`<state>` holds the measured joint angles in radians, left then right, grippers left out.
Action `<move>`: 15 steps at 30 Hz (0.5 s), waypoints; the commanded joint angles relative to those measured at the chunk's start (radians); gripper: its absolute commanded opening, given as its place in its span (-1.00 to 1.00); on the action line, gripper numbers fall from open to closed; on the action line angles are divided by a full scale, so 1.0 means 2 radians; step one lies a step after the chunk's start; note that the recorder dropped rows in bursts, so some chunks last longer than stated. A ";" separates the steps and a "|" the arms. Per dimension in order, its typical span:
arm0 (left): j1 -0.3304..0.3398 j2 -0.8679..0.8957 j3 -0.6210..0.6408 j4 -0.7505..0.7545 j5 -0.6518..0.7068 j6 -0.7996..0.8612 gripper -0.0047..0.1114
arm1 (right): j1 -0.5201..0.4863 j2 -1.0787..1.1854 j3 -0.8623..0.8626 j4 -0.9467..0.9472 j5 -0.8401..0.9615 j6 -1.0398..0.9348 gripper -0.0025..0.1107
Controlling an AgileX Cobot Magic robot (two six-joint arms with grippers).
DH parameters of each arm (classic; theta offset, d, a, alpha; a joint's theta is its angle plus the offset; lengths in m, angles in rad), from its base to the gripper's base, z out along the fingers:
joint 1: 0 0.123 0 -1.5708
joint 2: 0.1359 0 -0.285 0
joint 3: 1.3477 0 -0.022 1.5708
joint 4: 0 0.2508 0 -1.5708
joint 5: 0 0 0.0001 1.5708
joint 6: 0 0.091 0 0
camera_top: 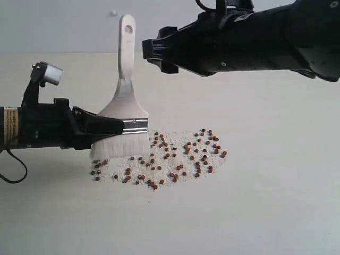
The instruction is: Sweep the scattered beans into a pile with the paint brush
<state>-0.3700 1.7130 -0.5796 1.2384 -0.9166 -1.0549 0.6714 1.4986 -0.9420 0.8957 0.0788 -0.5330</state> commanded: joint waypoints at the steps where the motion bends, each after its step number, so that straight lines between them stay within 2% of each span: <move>1: 0.001 -0.003 -0.003 0.041 -0.074 0.014 -0.92 | 0.019 0.001 -0.023 0.005 0.018 -0.081 0.14; 2: 0.005 -0.003 -0.003 0.058 -0.087 0.011 -0.92 | 0.017 0.001 -0.032 -0.001 0.074 -0.116 0.14; 3: 0.009 -0.003 -0.003 0.066 -0.088 0.007 -0.92 | 0.012 0.000 -0.037 -0.011 0.093 -0.121 0.14; 7: 0.048 -0.003 -0.003 0.094 -0.131 -0.005 -0.92 | -0.011 -0.001 -0.041 -0.036 0.135 -0.147 0.14; 9: 0.079 -0.003 -0.003 0.111 -0.152 -0.005 -0.92 | -0.024 -0.001 -0.041 -0.035 0.157 -0.180 0.14; 11: 0.094 -0.001 -0.003 0.112 -0.152 -0.008 -0.92 | -0.025 0.001 -0.041 -0.011 0.163 -0.237 0.10; 12: 0.095 0.004 -0.003 0.116 -0.152 -0.008 -0.92 | -0.025 0.001 -0.041 0.030 0.167 -0.281 0.02; 15: 0.095 0.019 -0.003 0.117 -0.152 -0.008 -0.92 | -0.025 -0.002 -0.041 0.085 0.160 -0.304 -0.10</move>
<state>-0.1837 1.7335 -0.5801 1.4714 -1.1993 -1.0651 0.6288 1.5003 -1.0157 0.9972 0.4083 -1.0957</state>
